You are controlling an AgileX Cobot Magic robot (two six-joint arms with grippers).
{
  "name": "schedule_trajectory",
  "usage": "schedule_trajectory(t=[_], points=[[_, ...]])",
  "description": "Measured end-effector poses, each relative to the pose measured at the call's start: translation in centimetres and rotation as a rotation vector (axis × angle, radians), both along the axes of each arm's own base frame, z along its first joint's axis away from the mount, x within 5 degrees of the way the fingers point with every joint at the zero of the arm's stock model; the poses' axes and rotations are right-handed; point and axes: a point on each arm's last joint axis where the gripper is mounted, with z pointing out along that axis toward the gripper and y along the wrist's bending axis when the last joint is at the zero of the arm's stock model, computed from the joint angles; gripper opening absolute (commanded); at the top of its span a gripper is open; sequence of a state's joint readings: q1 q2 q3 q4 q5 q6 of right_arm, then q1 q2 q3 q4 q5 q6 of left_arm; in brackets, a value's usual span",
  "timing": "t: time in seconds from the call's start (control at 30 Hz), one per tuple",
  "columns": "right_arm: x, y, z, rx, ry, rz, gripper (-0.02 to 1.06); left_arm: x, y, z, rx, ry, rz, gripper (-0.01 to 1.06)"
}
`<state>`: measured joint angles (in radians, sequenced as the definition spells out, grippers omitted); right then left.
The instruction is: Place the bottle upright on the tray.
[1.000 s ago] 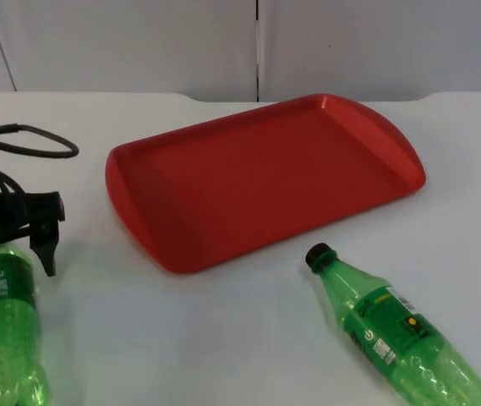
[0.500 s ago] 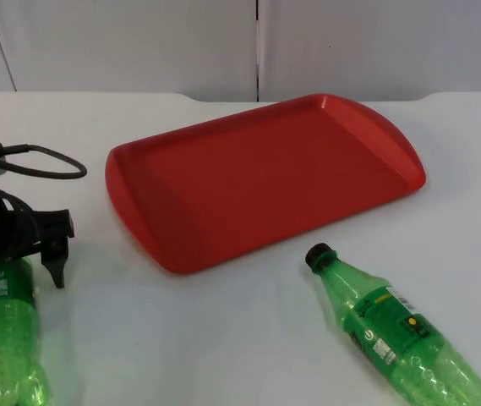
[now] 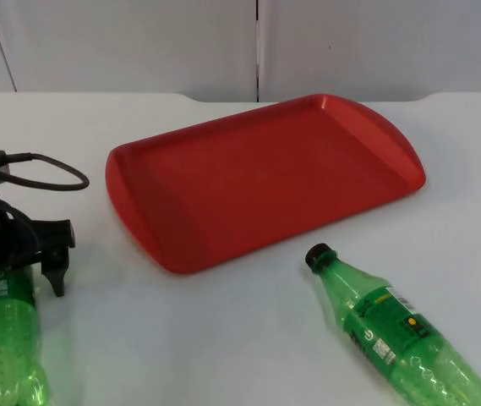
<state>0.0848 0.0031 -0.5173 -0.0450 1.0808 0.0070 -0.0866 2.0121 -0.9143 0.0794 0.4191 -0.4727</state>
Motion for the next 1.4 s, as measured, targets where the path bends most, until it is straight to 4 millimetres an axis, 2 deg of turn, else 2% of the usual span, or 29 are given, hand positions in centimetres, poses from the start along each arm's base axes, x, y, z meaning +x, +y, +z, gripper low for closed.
schedule_trajectory(t=[0.07, 0.17, 0.2, 0.27, 0.3, 0.33, 0.37, 0.4, 0.43, 0.93, 1.2, 1.23, 1.4], points=[[0.0, 0.0, 0.0, 0.0, 0.0, 0.0, 1.01, 0.0, 0.0, 0.0, 0.001, 0.0, -0.002, 1.02], [0.0, 0.0, 0.0, 0.0, 0.0, 0.0, 1.01, 0.0, 0.0, 0.0, 0.001, 0.0, -0.002, 0.81], [0.0, 0.0, 0.0, 0.0, 0.0, 0.0, 1.01, 0.0, 0.0, 0.0, 0.001, 0.0, 0.0, 0.81], [0.0, 0.0, 0.0, 0.0, 0.0, 0.0, 1.01, 0.0, 0.0, 0.0, 0.001, 0.0, 0.0, 0.61], [0.0, 0.0, 0.0, 0.0, 0.0, 0.0, 1.01, 0.0, 0.0, 0.0, 0.001, 0.002, 0.0, 0.39], [0.0, 0.0, 0.0, 0.0, 0.0, 0.0, 1.01, 0.0, 0.0, 0.0, 0.001, 0.002, 0.0, 0.34], [0.0, 0.0, 0.0, 0.0, 0.0, 0.0, 1.01, 0.0, 0.0, 0.0, 0.001, 0.002, 0.0, 0.34], [0.0, 0.0, 0.0, 0.0, 0.0, 0.0, 1.01, 0.0, 0.0, 0.0, 0.001, 0.002, 0.0, 0.12], [0.0, 0.0, 0.0, 0.0, 0.0, 0.0, 1.01, 0.0, 0.0, 0.0, 0.001, 0.002, 0.0, 0.0], [0.0, 0.0, 0.0, 0.0, 0.0, 0.0, 1.01, -0.2, -0.1, 0.6, -0.011, -0.008, -0.036, 0.0], [0.0, 0.0, 0.0, 0.003, 0.0, -0.002, 1.01, 0.1, -0.3, 4.5, -0.021, -0.128, -0.092, 0.0], [0.0, 0.0, 0.0, 0.003, 0.0, -0.002, 1.01, 0.1, -0.3, 4.5, -0.021, -0.128, -0.092, 0.0], [0.0, 0.0, 0.0, 0.003, 0.0, -0.002, 1.01, 0.2, -0.6, 7.8, -0.052, -0.256, -0.116, 0.0]])
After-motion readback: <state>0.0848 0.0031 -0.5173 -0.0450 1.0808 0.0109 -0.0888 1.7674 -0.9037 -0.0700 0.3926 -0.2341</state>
